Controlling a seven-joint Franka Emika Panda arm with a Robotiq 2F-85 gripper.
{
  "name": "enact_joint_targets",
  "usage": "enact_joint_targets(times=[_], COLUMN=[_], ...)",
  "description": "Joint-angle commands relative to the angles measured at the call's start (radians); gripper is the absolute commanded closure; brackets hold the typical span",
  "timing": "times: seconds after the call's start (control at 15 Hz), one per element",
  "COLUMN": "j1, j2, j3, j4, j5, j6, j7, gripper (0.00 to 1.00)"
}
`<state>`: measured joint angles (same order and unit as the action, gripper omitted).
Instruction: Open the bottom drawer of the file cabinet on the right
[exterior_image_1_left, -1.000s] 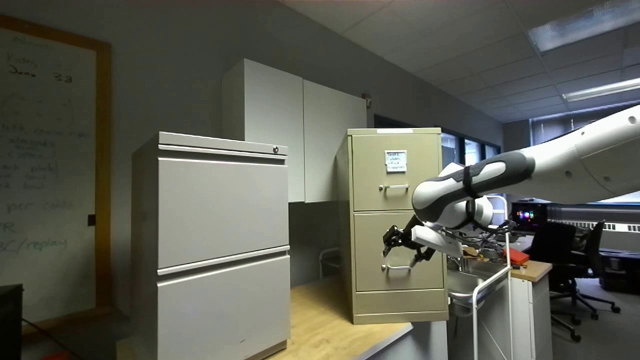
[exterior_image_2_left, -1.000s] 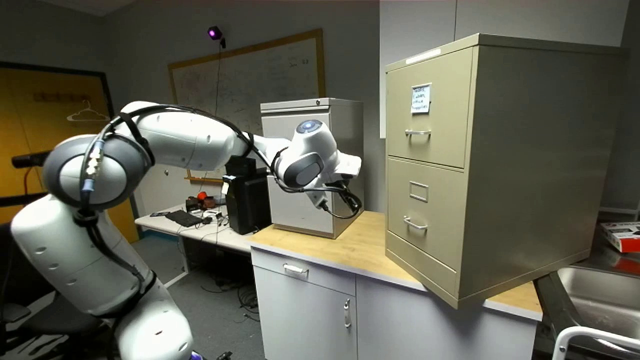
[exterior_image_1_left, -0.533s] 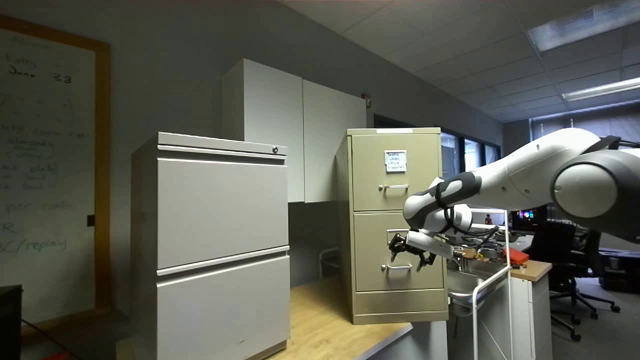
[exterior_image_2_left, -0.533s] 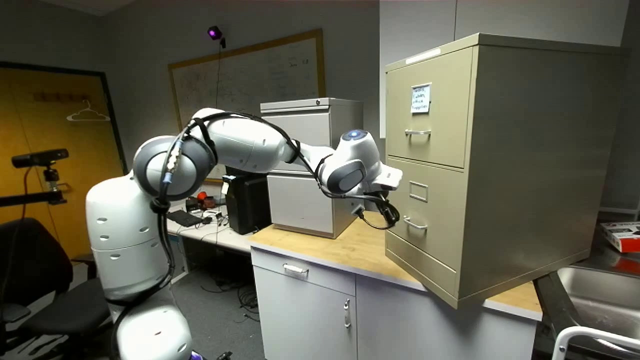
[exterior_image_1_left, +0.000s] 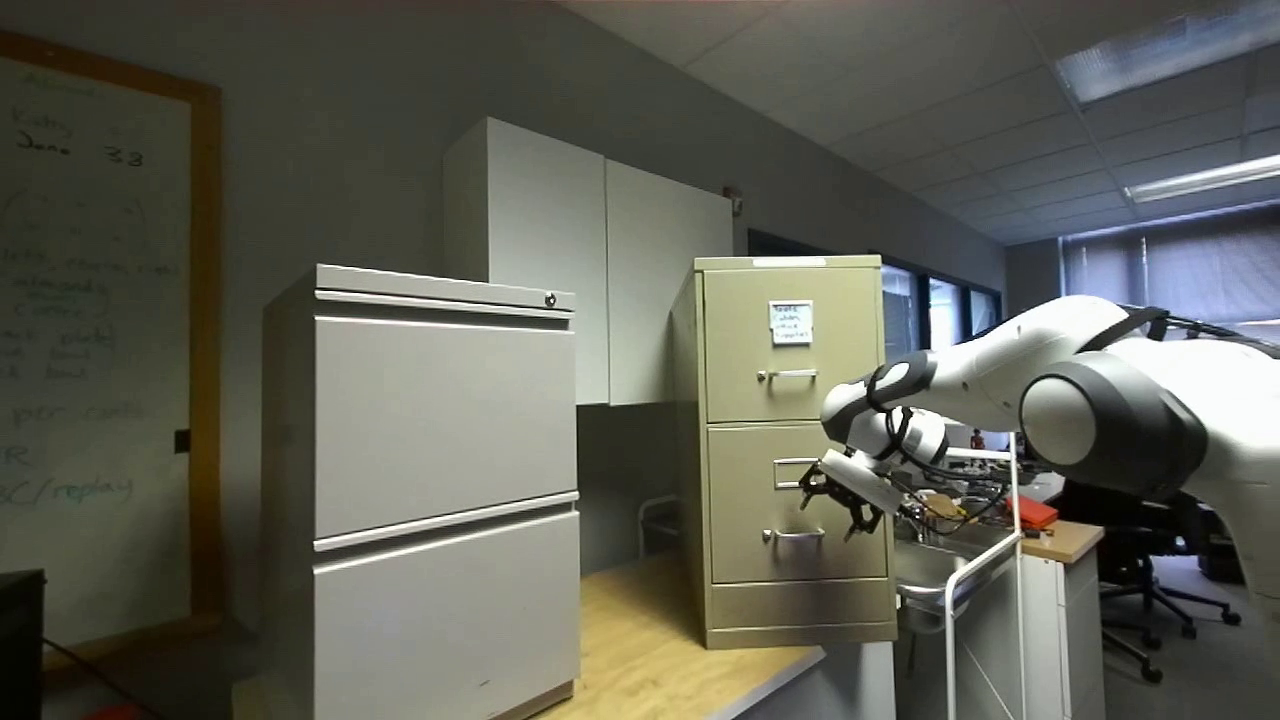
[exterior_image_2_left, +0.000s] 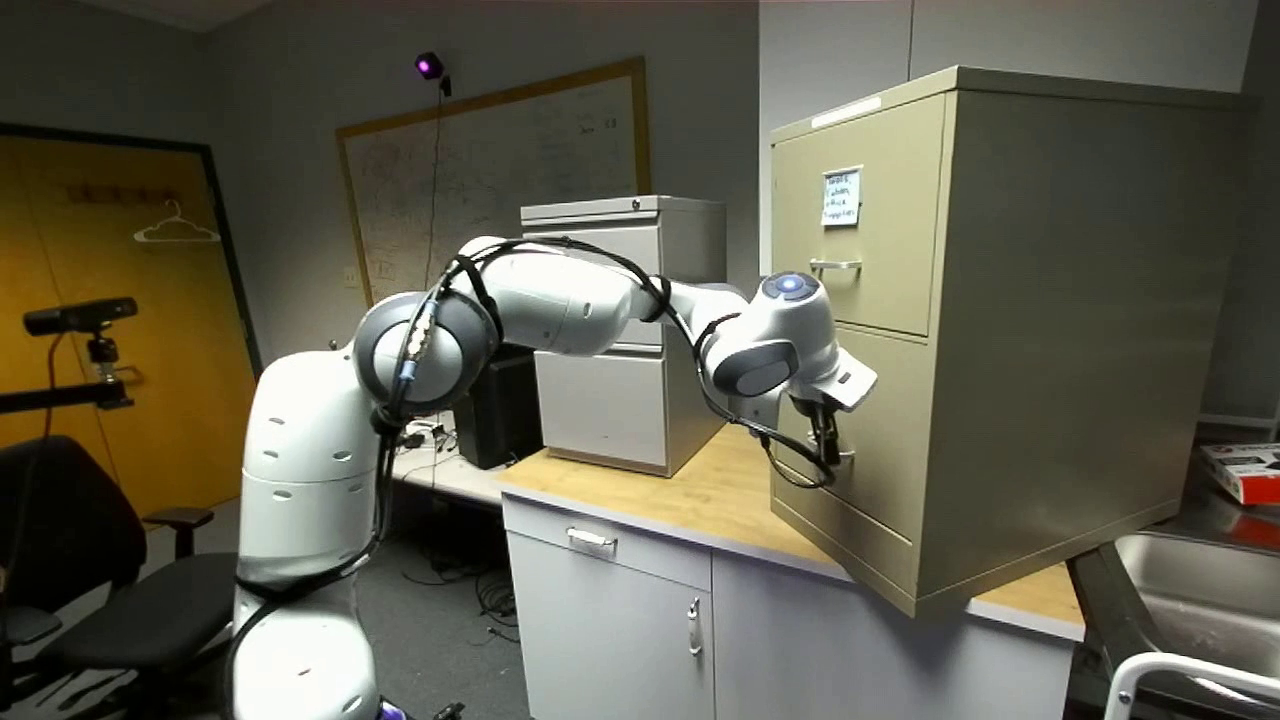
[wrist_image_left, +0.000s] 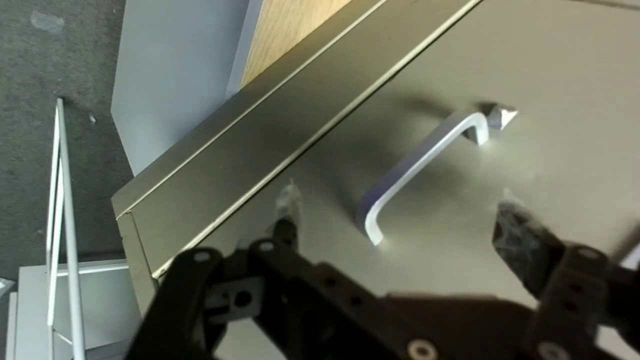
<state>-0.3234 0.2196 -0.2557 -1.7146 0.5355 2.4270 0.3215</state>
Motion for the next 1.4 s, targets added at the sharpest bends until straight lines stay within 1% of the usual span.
enact_joint_targets(times=[0.0,0.27,0.6,0.67,0.73,0.87,0.93,1.07,1.13,1.2,1.33], j1=[-0.036,-0.057,-0.054,-0.052,-0.036,0.010,0.042,0.095,0.113,0.125,0.131], j2=[0.108,0.187,0.224,0.225,0.222,0.212,0.203,0.194,0.183,0.182,0.151], j3=[-0.005,-0.001,0.003,0.006,0.002,-0.005,-0.007,-0.012,-0.012,-0.006,0.012], j4=[0.118,0.161,0.192,0.200,0.210,0.236,0.237,0.232,0.216,0.212,0.145], j5=[0.045,0.050,0.032,0.024,-0.017,-0.152,-0.218,-0.349,-0.399,-0.432,-0.453], j6=[-0.029,-0.062,-0.109,-0.127,-0.157,-0.244,-0.245,-0.249,-0.251,-0.251,-0.205], j7=[0.087,0.120,0.126,0.122,0.130,0.170,0.207,0.272,0.283,0.283,0.246], gripper=[0.00,0.00,0.00,0.15,0.25,0.40,0.49,0.64,0.73,0.81,0.93])
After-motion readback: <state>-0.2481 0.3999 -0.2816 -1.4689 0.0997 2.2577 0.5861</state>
